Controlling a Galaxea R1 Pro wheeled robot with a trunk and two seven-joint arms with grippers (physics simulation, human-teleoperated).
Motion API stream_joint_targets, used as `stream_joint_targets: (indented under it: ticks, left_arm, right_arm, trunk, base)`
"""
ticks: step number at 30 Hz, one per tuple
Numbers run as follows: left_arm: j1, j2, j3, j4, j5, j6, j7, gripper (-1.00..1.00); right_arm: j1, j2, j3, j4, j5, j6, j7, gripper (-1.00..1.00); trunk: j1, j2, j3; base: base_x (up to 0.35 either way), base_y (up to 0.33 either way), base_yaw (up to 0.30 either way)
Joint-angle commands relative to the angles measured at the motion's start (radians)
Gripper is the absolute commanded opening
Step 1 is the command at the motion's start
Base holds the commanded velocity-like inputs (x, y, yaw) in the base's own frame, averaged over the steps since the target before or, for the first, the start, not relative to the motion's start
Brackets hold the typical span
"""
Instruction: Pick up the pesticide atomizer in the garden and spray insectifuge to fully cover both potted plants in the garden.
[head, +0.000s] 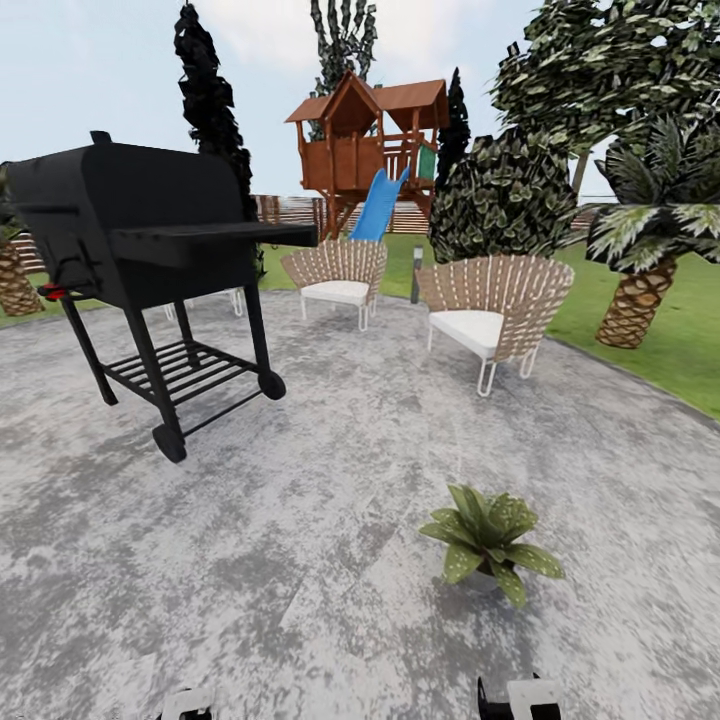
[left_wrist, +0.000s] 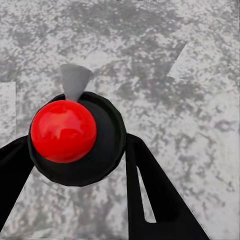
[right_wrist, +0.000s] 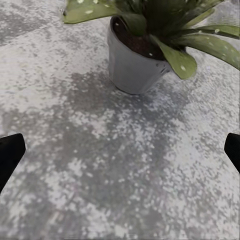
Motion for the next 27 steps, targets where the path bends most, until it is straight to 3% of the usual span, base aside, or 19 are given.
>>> stream_joint_targets:
  ticks: [1,7,27]
  left_arm:
    - [-0.001,-0.001,0.008,0.0,-0.003,-0.002,-0.007,-1.0]
    - [-0.001,-0.001,0.009,0.0,-0.003,-0.002,-0.007,-1.0]
    - [-0.001,-0.001,0.009,0.0,-0.002,-0.001,-0.006,-1.0]
  right_arm:
    - [0.0,0.0,-0.008,0.001,0.011,-0.002,-0.005,1.0]
    - [0.0,0.0,-0.008,0.001,0.011,-0.002,-0.005,1.0]
    - [0.0,0.003,-0.006,0.001,0.012,-0.002,-0.004,1.0]
  trunk:
    - [-0.004,0.007,0.002]
    - [-0.027,0.049,0.021]
    - [-0.027,0.049,0.021]
  base:
    - [0.0,0.0,0.273]
    - [0.0,0.0,0.274]
    - [0.0,0.0,0.278]
